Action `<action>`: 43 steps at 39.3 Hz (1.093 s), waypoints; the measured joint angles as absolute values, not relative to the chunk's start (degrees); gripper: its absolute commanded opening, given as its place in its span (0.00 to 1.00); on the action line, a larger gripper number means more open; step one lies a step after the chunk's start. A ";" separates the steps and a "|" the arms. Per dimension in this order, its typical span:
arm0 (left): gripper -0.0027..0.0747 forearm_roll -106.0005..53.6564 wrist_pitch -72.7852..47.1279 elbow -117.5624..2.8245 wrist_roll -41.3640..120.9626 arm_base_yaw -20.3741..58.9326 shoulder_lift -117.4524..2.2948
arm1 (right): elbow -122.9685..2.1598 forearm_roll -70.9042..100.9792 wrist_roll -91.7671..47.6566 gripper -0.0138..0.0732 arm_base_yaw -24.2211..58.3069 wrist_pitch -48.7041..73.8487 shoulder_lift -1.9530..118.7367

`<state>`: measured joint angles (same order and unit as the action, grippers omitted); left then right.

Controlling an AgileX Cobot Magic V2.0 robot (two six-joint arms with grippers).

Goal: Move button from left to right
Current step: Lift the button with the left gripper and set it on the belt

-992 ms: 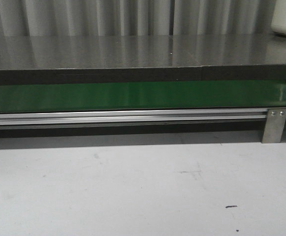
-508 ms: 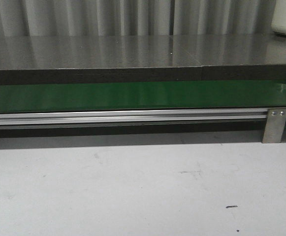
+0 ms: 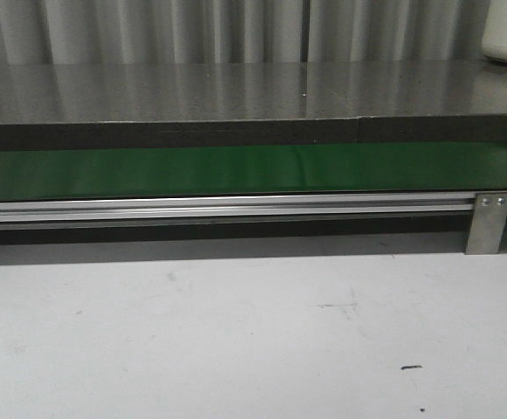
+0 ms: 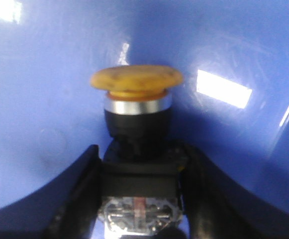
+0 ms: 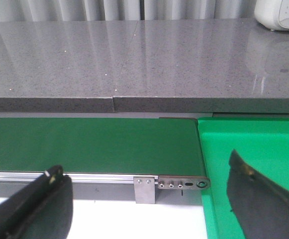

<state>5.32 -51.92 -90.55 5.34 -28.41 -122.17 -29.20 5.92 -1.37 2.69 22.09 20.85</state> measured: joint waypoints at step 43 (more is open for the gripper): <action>0.21 -4.17 -64.00 -98.96 9.00 -13.77 -111.55 | -29.20 5.92 -1.37 0.90 2.69 22.09 20.85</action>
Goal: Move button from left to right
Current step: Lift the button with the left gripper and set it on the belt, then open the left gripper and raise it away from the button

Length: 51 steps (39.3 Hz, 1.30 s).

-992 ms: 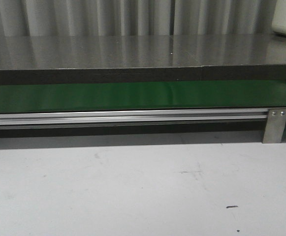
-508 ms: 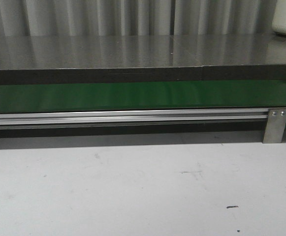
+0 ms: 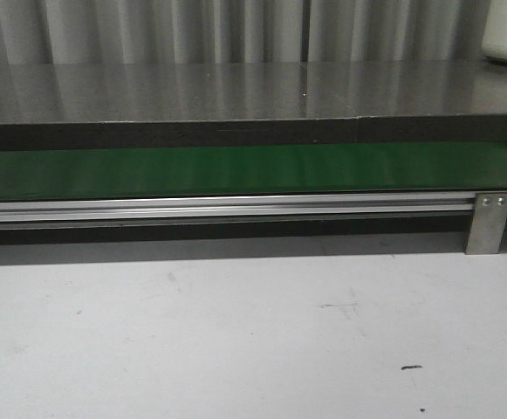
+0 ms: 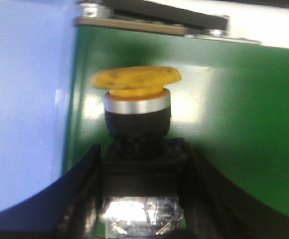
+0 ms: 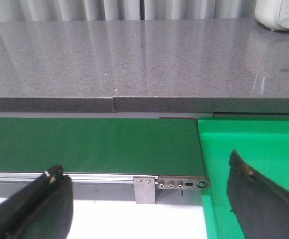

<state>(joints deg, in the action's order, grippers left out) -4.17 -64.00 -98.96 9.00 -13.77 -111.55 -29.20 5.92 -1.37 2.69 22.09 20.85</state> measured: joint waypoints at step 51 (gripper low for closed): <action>0.01 -5.12 -71.37 -109.14 10.35 -4.61 -107.56 | -29.20 5.92 -1.37 0.90 2.69 22.09 20.85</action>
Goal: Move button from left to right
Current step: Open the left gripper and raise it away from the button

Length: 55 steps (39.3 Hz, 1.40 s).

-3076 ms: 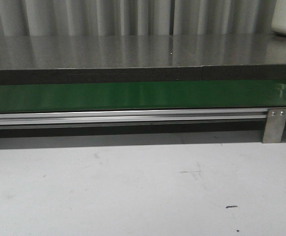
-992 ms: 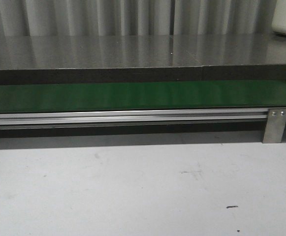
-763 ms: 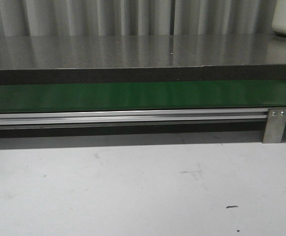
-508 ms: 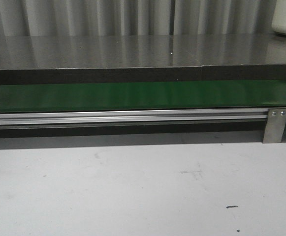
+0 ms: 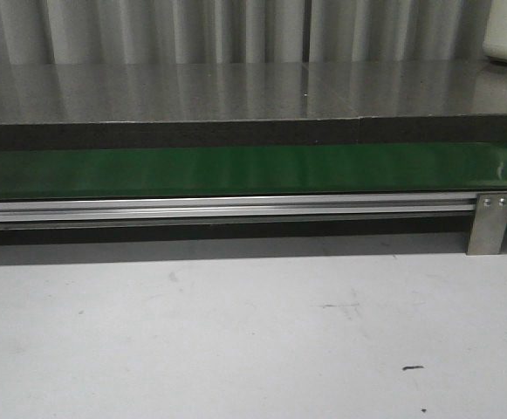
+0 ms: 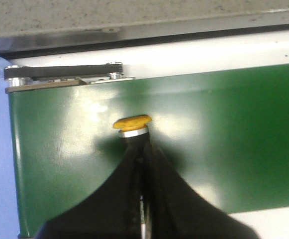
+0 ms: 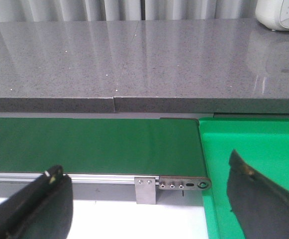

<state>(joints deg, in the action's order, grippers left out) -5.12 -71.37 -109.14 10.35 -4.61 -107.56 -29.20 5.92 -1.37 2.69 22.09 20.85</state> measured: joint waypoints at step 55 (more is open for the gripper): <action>0.01 -3.39 -27.27 -22.58 9.03 -2.96 -11.21 | -29.20 5.92 -1.37 0.90 2.69 22.09 20.85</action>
